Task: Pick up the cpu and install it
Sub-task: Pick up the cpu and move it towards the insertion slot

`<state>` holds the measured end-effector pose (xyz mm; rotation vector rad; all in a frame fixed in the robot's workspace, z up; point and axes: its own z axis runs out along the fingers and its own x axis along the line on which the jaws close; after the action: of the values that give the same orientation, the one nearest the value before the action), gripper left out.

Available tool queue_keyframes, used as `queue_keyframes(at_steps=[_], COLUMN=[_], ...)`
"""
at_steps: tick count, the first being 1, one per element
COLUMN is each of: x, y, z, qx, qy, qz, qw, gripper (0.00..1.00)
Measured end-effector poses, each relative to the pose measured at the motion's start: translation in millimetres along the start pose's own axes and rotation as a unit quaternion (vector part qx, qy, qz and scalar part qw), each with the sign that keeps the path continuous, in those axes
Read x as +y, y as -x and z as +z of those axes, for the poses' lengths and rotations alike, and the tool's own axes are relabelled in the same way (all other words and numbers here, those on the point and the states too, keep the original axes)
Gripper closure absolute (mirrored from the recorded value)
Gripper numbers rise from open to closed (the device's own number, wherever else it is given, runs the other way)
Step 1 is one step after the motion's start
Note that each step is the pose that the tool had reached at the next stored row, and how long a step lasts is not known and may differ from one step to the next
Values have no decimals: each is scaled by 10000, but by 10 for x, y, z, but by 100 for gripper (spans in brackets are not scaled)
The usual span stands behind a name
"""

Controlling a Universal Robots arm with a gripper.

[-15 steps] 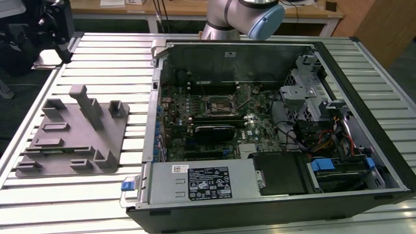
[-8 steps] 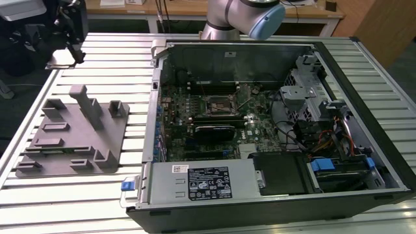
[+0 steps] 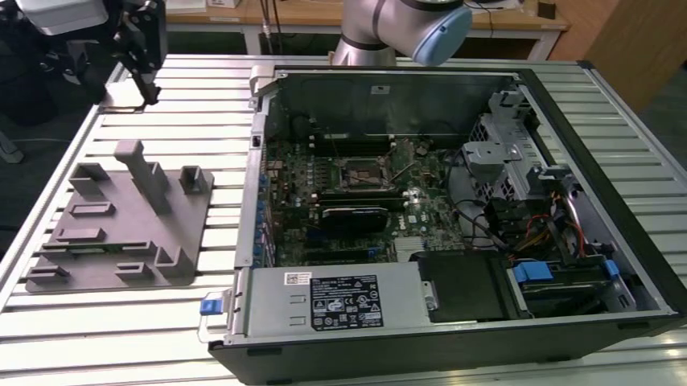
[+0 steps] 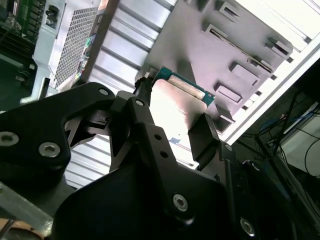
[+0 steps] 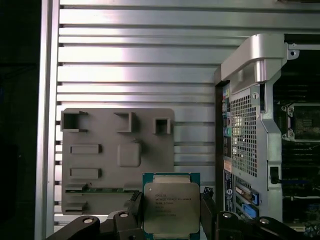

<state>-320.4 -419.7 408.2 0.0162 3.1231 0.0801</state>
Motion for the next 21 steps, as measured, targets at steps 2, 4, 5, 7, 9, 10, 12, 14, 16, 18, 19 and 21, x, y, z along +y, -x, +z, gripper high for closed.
queue_keyframes(at_steps=[2, 4, 5, 7, 9, 10, 12, 14, 16, 18, 19, 21], x=[1, 1, 1, 2, 2, 3, 3, 4, 4, 5, 5, 5], y=[48, 97, 122, 172, 223, 249, 302, 351, 399, 447, 470, 514], z=[1, 2, 2, 3, 4, 4, 5, 6, 7, 8, 8, 9], qx=[1, 2, 2, 3, 4, 5, 5, 6, 7, 7, 8, 9], qy=[0, 0, 0, 0, 0, 0, 0, 0, 0, 0, 0, 0], qz=[0, 1, 1, 1, 1, 1, 1, 1, 1, 1, 1, 1], qw=[10000, 10000, 10000, 10000, 10000, 10000, 10000, 10000, 10000, 10000, 10000, 10000], gripper=[46, 46, 46, 46, 46, 46, 46, 46, 46, 46, 46, 46])
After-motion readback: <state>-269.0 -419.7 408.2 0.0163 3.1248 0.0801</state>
